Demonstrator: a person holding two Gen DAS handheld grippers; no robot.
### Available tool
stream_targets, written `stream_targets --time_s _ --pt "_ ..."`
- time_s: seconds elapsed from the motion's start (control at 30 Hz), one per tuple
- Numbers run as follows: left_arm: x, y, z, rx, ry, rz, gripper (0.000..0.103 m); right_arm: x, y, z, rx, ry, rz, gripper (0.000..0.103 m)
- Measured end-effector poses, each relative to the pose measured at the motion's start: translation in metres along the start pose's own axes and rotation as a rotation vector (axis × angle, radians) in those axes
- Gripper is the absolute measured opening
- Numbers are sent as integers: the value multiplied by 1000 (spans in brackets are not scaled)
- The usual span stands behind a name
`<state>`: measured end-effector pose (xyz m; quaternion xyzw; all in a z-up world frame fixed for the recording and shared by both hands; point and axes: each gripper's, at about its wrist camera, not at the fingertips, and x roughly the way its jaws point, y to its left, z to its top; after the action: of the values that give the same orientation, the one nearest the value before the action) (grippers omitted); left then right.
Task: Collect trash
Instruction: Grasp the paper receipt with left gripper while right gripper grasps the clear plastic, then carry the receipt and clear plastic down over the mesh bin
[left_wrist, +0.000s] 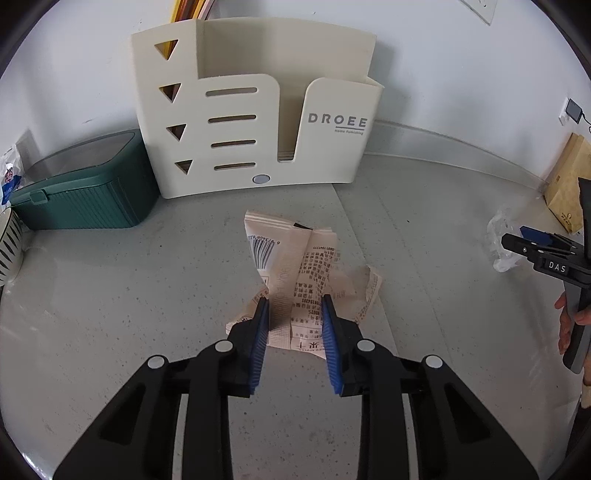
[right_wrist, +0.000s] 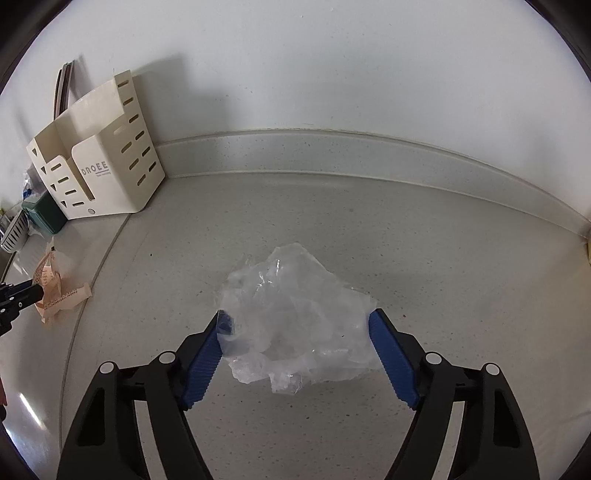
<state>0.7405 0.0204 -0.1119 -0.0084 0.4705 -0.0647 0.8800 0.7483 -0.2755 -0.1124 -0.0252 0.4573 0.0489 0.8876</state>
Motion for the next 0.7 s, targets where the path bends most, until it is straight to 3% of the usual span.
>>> stream_targets --time_s 0.23,0.33,0.47,0.7 --pt "-6 6 -5 -31 -11 -29 28 -7 7 -2 -29 -7 -16 48" --pt "-10 9 -9 -42 -16 -36 28 -11 6 -6 -12 2 28 31" --pt "-18 11 -12 -51 -30 -50 28 -18 8 -12 -26 -4 24 20" --pt "-29 18 -17 -67 -48 -82 28 -30 13 -23 -28 -5 50 16"
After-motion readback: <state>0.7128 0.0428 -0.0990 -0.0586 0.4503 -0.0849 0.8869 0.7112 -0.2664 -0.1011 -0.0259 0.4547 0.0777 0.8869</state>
